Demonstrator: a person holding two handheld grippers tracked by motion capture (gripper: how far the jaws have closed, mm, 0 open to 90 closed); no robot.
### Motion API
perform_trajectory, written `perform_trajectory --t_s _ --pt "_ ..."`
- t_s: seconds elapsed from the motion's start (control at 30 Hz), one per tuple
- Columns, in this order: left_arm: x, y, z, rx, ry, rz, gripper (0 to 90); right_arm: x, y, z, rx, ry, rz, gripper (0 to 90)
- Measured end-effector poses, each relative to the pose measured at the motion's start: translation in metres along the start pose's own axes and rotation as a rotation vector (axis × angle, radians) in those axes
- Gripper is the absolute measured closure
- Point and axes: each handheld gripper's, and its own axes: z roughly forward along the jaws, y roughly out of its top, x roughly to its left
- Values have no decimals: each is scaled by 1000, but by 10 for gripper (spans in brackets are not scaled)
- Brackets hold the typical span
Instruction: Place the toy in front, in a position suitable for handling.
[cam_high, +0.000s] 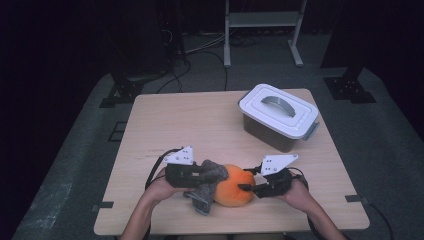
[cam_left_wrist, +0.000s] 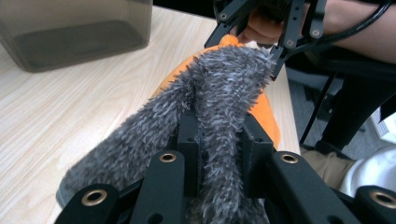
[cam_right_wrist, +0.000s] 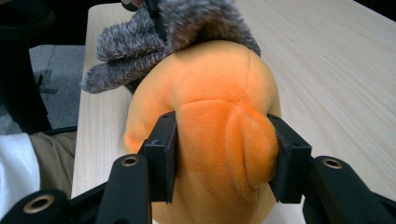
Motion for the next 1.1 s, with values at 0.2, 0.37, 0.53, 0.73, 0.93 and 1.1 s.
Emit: perform_trajectory --t_s 0.2,0.37,0.53,0.73,0.93,1.1 --pt "5 -9 2 62 -5 -26 737 -3 -6 -2 21 27 -2 503" --pt "11 -17 -3 104 18 -40 734 -4 -10 -5 23 40 -7 500" --pt "8 -11 -2 62 7 -27 735 -4 -9 -4 27 47 -14 498" --pt "-4 4 3 7 -29 45 732 -1 -6 -1 25 50 -25 489" --pt "3 -6 4 54 -7 7 734 -5 -5 -1 25 46 39 337" --pt "12 -16 -3 68 17 -34 734 -13 -11 -4 53 75 90 284"
